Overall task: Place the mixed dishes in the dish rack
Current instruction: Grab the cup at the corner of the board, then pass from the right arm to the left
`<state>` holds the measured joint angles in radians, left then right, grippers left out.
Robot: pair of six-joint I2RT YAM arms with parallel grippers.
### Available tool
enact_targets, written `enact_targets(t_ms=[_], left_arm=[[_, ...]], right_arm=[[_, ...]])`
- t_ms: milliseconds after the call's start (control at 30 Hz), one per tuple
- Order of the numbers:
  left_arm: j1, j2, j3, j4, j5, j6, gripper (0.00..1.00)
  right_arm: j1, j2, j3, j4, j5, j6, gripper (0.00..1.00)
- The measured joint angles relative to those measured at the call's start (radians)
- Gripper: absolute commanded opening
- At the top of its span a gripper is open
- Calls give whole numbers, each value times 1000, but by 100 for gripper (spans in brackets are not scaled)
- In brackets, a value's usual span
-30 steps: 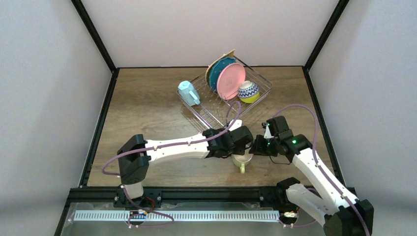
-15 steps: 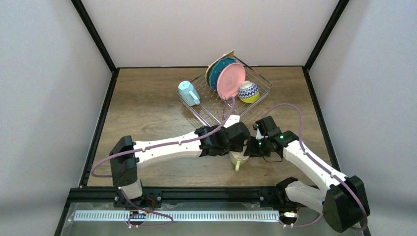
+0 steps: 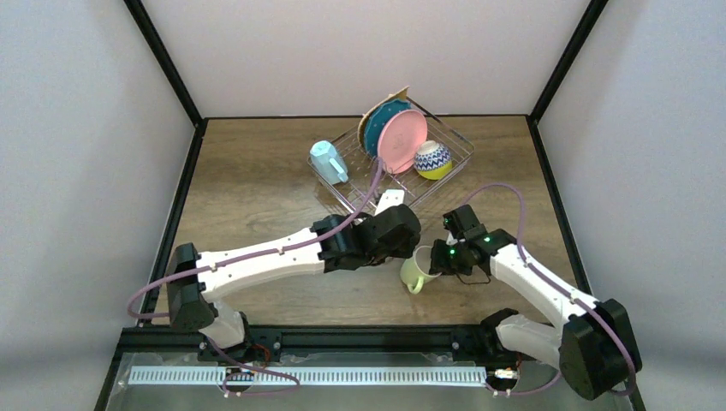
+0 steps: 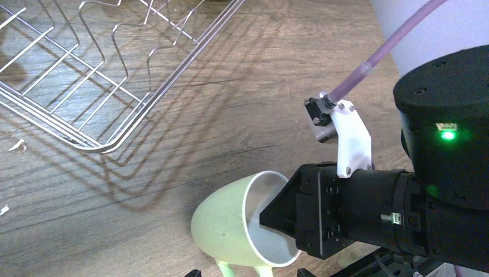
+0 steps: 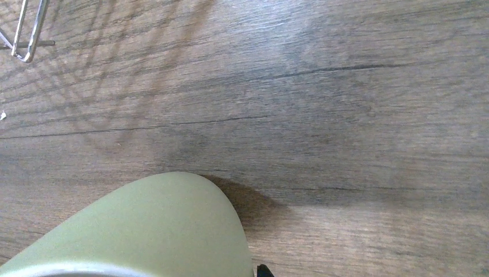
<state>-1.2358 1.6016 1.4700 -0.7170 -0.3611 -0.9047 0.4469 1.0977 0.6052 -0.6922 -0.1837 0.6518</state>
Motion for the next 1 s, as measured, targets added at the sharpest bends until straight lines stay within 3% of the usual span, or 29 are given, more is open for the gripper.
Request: enact_targets(t_ms=[267, 500, 1000], left_arm=[[0, -45, -3, -30, -11, -14, 98], [35, -130, -25, -14, 62, -69, 99], [139, -443, -155, 183, 204, -327, 100]], right_arm=[[0, -165, -4, -32, 6, 67, 1], [0, -317, 35, -10, 3, 147, 1], [0, -411, 74, 316, 26, 309, 1]])
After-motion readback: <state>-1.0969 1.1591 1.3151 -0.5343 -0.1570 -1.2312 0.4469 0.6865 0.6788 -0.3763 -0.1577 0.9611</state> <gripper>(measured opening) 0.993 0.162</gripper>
